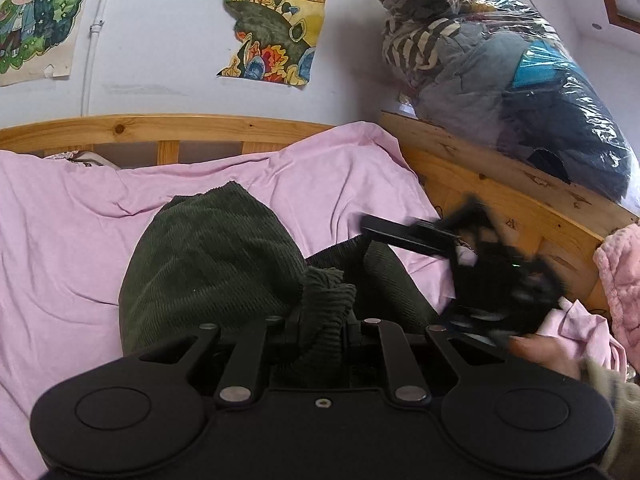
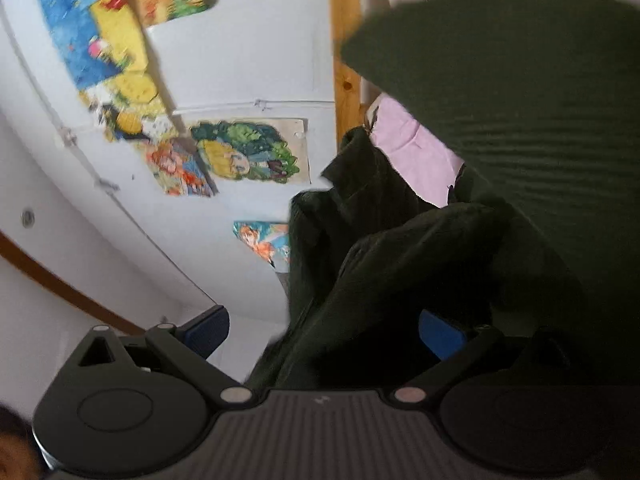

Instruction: Fold large clothes

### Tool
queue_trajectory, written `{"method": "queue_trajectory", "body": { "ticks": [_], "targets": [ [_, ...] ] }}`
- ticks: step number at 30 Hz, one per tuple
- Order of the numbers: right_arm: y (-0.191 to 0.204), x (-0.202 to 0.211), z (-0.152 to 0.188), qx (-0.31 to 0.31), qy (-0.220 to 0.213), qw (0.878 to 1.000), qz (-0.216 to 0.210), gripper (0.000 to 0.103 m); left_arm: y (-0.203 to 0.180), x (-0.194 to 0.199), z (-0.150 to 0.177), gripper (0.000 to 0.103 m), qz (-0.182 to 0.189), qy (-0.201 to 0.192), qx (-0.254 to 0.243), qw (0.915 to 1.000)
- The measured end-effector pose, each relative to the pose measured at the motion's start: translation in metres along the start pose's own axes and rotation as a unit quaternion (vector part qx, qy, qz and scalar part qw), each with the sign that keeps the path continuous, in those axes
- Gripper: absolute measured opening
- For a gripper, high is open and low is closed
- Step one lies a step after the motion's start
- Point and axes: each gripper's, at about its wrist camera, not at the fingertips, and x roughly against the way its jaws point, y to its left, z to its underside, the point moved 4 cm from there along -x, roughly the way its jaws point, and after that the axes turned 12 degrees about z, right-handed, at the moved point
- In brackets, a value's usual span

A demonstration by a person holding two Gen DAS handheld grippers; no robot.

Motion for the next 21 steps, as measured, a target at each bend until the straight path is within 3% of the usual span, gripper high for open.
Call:
{"method": "queue_trajectory", "body": {
  "ticks": [6, 14, 18, 20, 21],
  "targets": [
    [0.002, -0.031, -0.025, 0.024, -0.03, 0.999, 0.022, 0.103, -0.006, 0.002, 0.006, 0.016, 0.005, 0.01, 0.0, 0.9999],
    [0.042, 0.02, -0.032, 0.147, -0.098, 0.982, 0.065, 0.103, -0.046, -0.03, 0.017, 0.013, 0.067, 0.048, -0.044, 0.9956],
    [0.051, 0.041, -0.029, 0.207, -0.118, 0.964, 0.12, 0.102, -0.071, -0.057, 0.022, 0.012, 0.104, 0.07, -0.081, 0.9887],
    [0.051, 0.057, -0.026, 0.226, -0.129, 0.956, 0.139, 0.091, -0.073, -0.071, 0.024, 0.011, 0.123, 0.079, -0.068, 0.9868],
    [0.05, 0.062, -0.025, 0.231, -0.129, 0.952, 0.152, 0.074, -0.073, -0.077, 0.025, 0.011, 0.132, 0.083, -0.059, 0.9861]
  ]
}}
